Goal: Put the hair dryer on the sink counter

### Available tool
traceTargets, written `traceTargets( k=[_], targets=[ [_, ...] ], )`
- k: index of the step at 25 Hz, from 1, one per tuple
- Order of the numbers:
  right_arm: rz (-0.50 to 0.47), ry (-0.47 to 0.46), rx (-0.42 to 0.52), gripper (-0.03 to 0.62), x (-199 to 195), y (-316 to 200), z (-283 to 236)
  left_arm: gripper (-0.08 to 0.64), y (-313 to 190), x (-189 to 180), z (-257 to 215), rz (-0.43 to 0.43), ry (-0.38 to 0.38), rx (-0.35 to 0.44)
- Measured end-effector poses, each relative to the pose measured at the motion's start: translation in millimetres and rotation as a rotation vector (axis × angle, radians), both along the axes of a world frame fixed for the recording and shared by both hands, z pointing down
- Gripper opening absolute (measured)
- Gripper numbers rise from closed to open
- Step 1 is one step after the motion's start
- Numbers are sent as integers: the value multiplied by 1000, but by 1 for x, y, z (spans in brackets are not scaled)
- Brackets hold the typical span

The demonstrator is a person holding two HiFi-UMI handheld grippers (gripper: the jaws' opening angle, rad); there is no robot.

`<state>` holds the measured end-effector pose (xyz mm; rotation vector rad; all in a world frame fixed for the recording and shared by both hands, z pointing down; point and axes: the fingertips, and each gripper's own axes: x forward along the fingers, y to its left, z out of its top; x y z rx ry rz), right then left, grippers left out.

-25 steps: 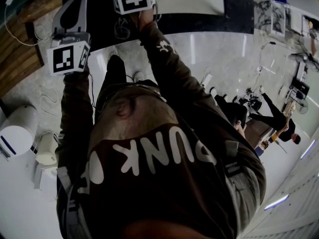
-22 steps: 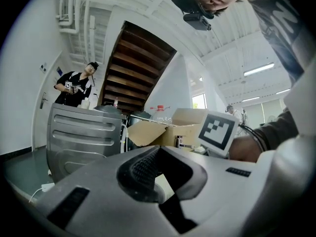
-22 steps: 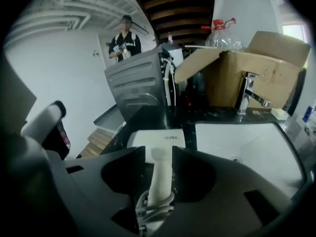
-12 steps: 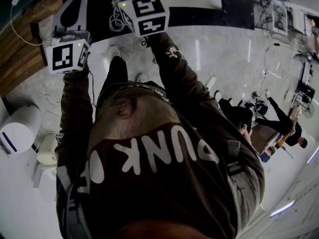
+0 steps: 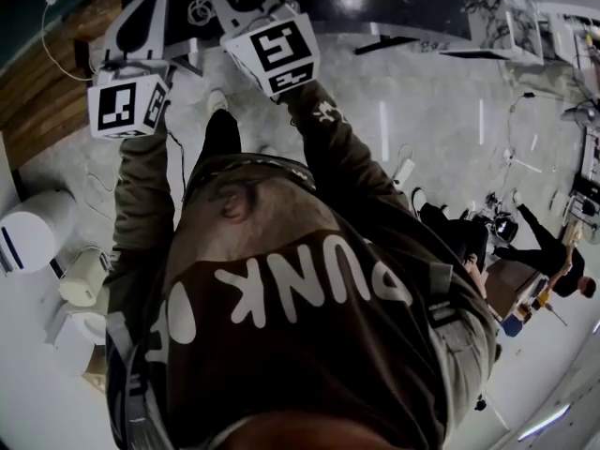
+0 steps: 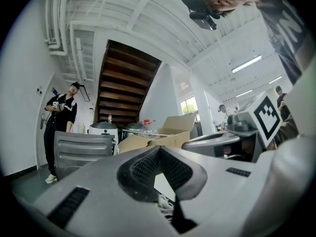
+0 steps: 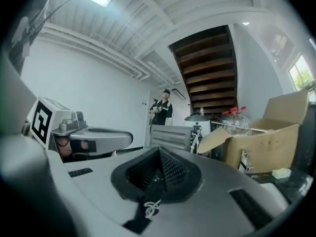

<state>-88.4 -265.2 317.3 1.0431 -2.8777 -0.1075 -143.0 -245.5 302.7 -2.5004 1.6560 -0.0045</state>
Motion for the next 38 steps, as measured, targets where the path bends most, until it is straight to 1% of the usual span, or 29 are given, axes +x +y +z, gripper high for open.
traceTargets(
  k=[4, 9, 12, 16, 20, 24, 32, 38],
  targets=[
    [-30, -15, 27, 9, 29, 66, -8, -6, 61, 29, -7, -7, -4, 4],
    [-66, -28, 35, 9, 56, 136, -8, -6, 130, 58, -6, -25, -15, -13],
    [-67, -30, 39, 9, 69, 166, -9, -6, 161, 67, -6, -35, -24, -17],
    [-68, -35, 42, 9, 74, 195, -12, -6, 191, 69, -9, -40, -41, -12],
    [-70, -26, 46, 9, 68, 215, -15, -6, 207, 62, -10, -29, -50, -8],
    [-55, -10, 36, 9, 52, 228, -10, -6, 217, 41, -7, -10, -42, -12],
    [12, -11, 28, 9, 39, 235, -16, -6, 229, 17, -12, 31, -28, -5],
    [42, 10, 32, 8, 35, 240, -20, -6, 236, 11, -18, 48, -21, 9]
  ],
)
